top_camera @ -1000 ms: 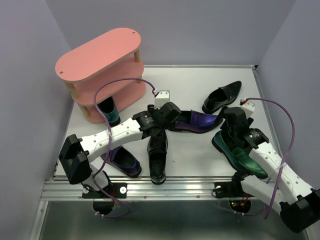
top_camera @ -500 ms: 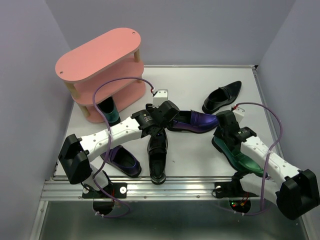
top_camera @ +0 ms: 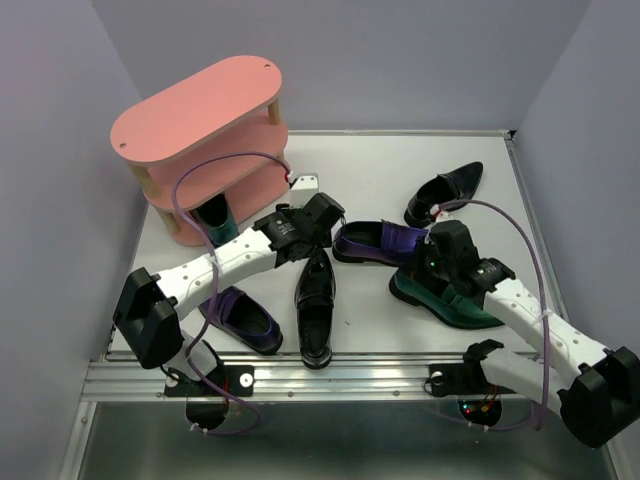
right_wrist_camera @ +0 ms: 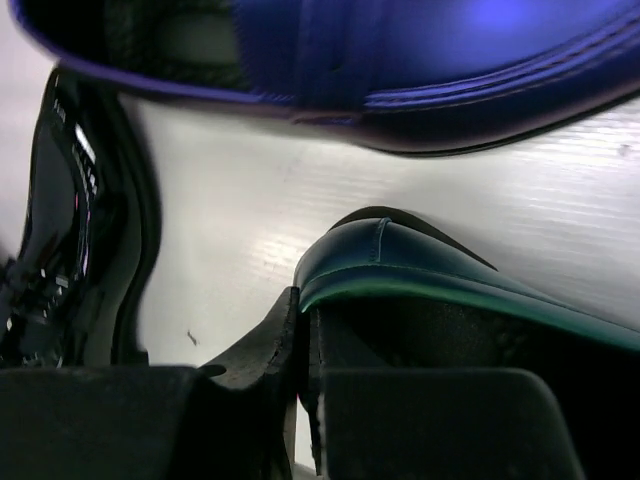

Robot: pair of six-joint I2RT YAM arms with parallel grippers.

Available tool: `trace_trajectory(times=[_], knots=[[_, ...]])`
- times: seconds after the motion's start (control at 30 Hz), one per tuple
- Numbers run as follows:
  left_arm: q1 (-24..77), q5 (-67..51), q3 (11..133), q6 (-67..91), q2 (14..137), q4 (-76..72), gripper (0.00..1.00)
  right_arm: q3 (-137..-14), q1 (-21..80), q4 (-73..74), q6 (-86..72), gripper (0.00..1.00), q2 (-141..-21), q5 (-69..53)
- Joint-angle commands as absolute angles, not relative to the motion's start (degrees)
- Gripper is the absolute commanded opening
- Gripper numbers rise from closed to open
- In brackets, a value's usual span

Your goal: Place and organize the shoes onto the shoe shelf

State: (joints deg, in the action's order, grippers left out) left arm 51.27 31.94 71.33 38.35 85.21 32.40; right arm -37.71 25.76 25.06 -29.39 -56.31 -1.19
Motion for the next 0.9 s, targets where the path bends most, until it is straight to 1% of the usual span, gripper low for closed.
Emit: trace_trajectory(times=[0.0, 0.03, 0.07, 0.17, 0.2, 0.23, 0.27, 0.3, 0.33, 0.37, 0.4, 0.43, 0.47, 0.5, 0.53, 0.57, 0.63, 0.67, 0.73, 0.77, 0.87], knots=[[49.13, 31.91, 71.10, 37.53, 81.13, 32.08, 0.72, -41.57, 32.15, 20.74, -23.03, 0.01, -57.03, -10.02], [48.78, 31.73, 71.19, 37.44, 80.95, 32.08, 0.72, -42.18, 33.82, 20.66, -22.51, 0.01, -57.48, -10.11], [48.08, 31.38, 71.37, 37.35, 80.77, 32.25, 0.72, -42.62, 37.58, 21.00, -22.41, 0.01, -58.70, -9.59], [47.55, 30.76, 72.16, 37.09, 80.68, 32.61, 0.72, -44.21, 43.49, 21.88, -21.62, 0.01, -60.99, -6.16], [47.37, 30.59, 72.68, 36.92, 80.68, 32.78, 0.72, -45.17, 46.90, 22.41, -21.62, 0.01, -62.74, -4.93], [47.37, 30.41, 72.95, 36.65, 80.68, 32.87, 0.72, -45.52, 48.41, 22.76, -21.80, 0.02, -63.62, -4.23], [47.37, 29.80, 73.47, 36.30, 80.77, 32.78, 0.72, -45.96, 51.04, 23.29, -22.23, 0.08, -64.42, -3.52], [47.37, 29.45, 73.48, 36.04, 80.86, 32.78, 0.72, -46.23, 52.20, 23.64, -22.58, 0.17, -65.12, -2.65], [47.37, 29.10, 74.09, 35.77, 80.86, 32.96, 0.74, -46.49, 53.16, 24.25, -23.72, 0.47, -66.00, -0.29], [47.37, 28.31, 74.44, 35.60, 81.03, 33.05, 0.75, -46.67, 53.78, 24.87, -24.17, 0.59, -66.09, 2.00], [47.37, 28.04, 74.70, 35.33, 81.04, 33.22, 0.77, -46.84, 53.79, 25.92, -24.60, 0.69, -65.83, 3.24], [47.37, 27.25, 75.23, 34.72, 81.04, 33.40, 0.78, -47.11, 53.79, 26.62, -25.57, 0.83, -64.52, 7.08], [47.37, 26.72, 75.41, 34.28, 81.04, 33.40, 0.79, -47.20, 53.79, 27.15, -25.84, 0.87, -63.55, 9.21], [47.37, 26.20, 75.67, 33.58, 80.86, 33.31, 0.80, -47.81, 53.79, 28.64, -26.36, 0.94, -62.59, 12.01], [47.37, 25.76, 75.85, 33.57, 80.77, 33.31, 0.80, -48.33, 53.79, 29.70, -26.98, 0.96, -61.45, 14.74], [47.46, 24.27, 75.85, 32.70, 80.42, 33.14, 0.80, -48.95, 53.79, 31.62, -28.29, 0.98, -59.61, 20.33], [47.63, 21.90, 75.41, 31.12, 79.90, 32.44, 0.80, -50.19, 53.79, 33.48, -29.26, 0.98, -58.10, 25.20], [47.81, 19.62, 75.06, 29.37, 79.63, 31.82, 0.80, -51.66, 53.79, 34.53, -31.27, 0.98, -57.57, 30.71], [48.78, 16.63, 74.18, 27.78, 78.84, 30.24, 0.80, -52.90, 53.79, 37.08, -32.60, 0.98, -56.17, 35.31], [49.04, 14.18, 74.01, 27.34, 78.84, 30.15, 0.80, -54.13, 53.18, 38.05, -35.13, 0.98, -55.81, 40.29], [50.44, 10.39, 73.48, 25.84, 78.75, 29.97, 0.80, -55.45, 50.55, 40.86, -37.87, 0.97, -54.32, 45.68]])
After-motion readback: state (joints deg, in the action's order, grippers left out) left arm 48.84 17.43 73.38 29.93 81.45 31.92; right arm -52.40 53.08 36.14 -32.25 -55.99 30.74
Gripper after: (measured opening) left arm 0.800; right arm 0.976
